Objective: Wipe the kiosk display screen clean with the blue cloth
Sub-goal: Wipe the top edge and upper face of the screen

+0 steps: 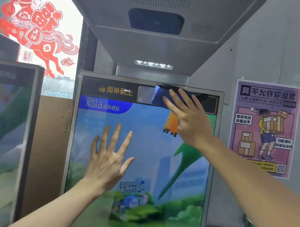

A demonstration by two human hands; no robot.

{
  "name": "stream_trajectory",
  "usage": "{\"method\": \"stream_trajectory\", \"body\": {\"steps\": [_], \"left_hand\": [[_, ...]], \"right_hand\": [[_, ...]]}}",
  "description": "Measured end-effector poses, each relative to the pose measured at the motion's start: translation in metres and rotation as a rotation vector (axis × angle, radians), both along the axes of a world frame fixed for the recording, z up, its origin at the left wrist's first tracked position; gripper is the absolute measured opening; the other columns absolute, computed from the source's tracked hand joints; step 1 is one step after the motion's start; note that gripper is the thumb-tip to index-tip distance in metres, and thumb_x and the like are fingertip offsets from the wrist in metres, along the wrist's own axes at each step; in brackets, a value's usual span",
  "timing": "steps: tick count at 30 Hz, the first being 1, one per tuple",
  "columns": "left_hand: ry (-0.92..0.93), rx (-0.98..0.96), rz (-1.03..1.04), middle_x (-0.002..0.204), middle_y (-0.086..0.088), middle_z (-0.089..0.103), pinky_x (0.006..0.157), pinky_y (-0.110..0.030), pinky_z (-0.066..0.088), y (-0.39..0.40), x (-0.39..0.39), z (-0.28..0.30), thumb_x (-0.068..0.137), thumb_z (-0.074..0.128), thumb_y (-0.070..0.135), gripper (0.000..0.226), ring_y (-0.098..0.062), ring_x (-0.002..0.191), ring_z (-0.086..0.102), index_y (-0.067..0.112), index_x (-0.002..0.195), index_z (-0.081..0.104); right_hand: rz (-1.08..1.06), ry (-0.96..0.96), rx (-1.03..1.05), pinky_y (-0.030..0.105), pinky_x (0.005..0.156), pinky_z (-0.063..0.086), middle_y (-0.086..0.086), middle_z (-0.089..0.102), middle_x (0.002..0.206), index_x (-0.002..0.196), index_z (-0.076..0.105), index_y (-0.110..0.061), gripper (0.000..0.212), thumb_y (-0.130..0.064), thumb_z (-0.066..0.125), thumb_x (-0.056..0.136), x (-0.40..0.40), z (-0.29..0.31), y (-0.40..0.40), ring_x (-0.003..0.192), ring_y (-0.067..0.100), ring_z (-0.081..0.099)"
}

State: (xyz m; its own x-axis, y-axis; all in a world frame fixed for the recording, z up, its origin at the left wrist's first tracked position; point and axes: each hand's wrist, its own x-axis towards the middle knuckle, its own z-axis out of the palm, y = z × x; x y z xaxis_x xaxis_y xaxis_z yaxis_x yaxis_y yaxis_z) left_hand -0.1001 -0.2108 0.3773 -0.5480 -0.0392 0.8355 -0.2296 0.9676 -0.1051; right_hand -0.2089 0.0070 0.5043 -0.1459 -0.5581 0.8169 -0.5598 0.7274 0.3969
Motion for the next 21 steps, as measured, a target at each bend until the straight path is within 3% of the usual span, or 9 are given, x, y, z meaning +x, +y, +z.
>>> {"method": "stream_trajectory", "body": {"steps": [2,6,9,13,21], "left_hand": [[0.013,-0.024,-0.011,0.154,-0.018,0.037,0.099,-0.063,0.041,-0.004,0.001,-0.001,0.088,0.034,0.054,0.069,-0.047,0.137,0.038,0.018,0.145,0.048],[0.054,-0.076,-0.039,0.155,-0.018,0.035,0.104,-0.061,0.039,-0.018,0.0,-0.01,0.09,0.036,0.05,0.065,-0.044,0.14,0.033,0.015,0.143,0.051],[0.082,-0.094,-0.017,0.157,-0.018,0.031,0.108,-0.067,0.029,-0.029,0.0,-0.021,0.091,0.036,0.051,0.064,-0.046,0.144,0.023,0.017,0.143,0.05],[0.067,-0.089,-0.007,0.158,-0.018,0.029,0.107,-0.069,0.029,-0.038,0.001,-0.026,0.093,0.032,0.054,0.065,-0.051,0.143,0.022,0.019,0.146,0.047],[0.092,-0.103,-0.034,0.159,-0.013,0.028,0.108,-0.064,0.032,-0.047,0.002,-0.028,0.093,0.032,0.055,0.064,-0.043,0.145,0.024,0.024,0.147,0.044]], "right_hand": [[0.046,-0.014,-0.042,0.042,0.121,0.008,-0.001,0.029,0.161,0.152,0.039,-0.021,0.076,-0.003,0.058,0.081,0.003,-0.01,-0.007,0.15,0.025,0.021],[0.07,-0.002,-0.102,0.043,0.12,0.01,0.003,0.037,0.157,0.148,0.046,-0.016,0.08,0.004,0.042,0.071,0.007,-0.039,-0.016,0.147,0.03,0.029],[0.061,0.043,-0.027,0.047,0.119,0.017,0.005,0.04,0.155,0.146,0.049,-0.014,0.075,0.001,0.034,0.074,0.011,-0.061,-0.021,0.145,0.032,0.033],[0.081,0.127,0.103,0.047,0.116,0.024,0.003,0.044,0.152,0.144,0.052,-0.017,0.067,-0.001,0.031,0.082,0.016,-0.082,-0.031,0.143,0.029,0.036],[0.015,0.141,0.196,0.044,0.117,0.028,0.001,0.042,0.154,0.146,0.049,-0.021,0.071,-0.004,0.03,0.08,0.022,-0.051,-0.038,0.143,0.026,0.037]]}}
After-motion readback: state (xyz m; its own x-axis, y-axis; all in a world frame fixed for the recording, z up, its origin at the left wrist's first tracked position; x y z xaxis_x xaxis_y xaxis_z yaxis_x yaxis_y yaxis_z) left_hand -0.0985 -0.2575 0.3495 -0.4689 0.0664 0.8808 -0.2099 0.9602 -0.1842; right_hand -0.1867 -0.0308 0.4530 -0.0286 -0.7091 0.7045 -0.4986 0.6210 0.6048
